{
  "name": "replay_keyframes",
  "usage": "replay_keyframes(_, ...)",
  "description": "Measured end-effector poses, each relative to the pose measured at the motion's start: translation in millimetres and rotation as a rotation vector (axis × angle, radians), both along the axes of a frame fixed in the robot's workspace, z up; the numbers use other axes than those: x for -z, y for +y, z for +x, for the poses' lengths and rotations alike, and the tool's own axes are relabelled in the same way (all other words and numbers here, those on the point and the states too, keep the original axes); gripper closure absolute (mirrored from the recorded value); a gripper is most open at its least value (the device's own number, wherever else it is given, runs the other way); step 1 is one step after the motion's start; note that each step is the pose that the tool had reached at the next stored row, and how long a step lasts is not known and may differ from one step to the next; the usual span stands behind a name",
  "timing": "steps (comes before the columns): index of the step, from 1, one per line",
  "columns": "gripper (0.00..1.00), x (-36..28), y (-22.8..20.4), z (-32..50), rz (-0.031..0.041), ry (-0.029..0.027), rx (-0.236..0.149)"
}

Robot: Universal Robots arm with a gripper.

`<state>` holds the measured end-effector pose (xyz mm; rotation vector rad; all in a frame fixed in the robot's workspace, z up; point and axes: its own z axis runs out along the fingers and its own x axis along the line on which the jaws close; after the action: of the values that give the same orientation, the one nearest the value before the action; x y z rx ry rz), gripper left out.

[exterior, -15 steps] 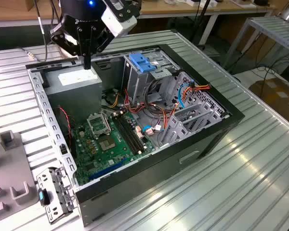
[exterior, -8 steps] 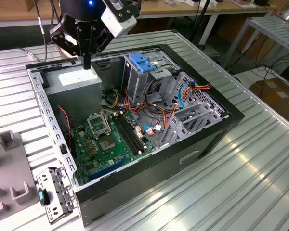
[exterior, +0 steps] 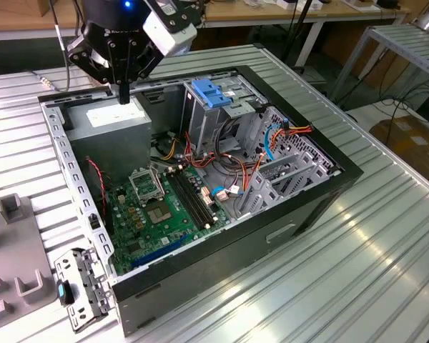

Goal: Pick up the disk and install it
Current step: 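Reach for the disk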

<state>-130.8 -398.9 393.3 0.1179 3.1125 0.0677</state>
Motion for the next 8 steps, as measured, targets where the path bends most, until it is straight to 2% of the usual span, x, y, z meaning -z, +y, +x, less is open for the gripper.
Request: replay_keyframes(8,0.89,0.0,0.0,-4.8,-0.0001,0.0,0.0)
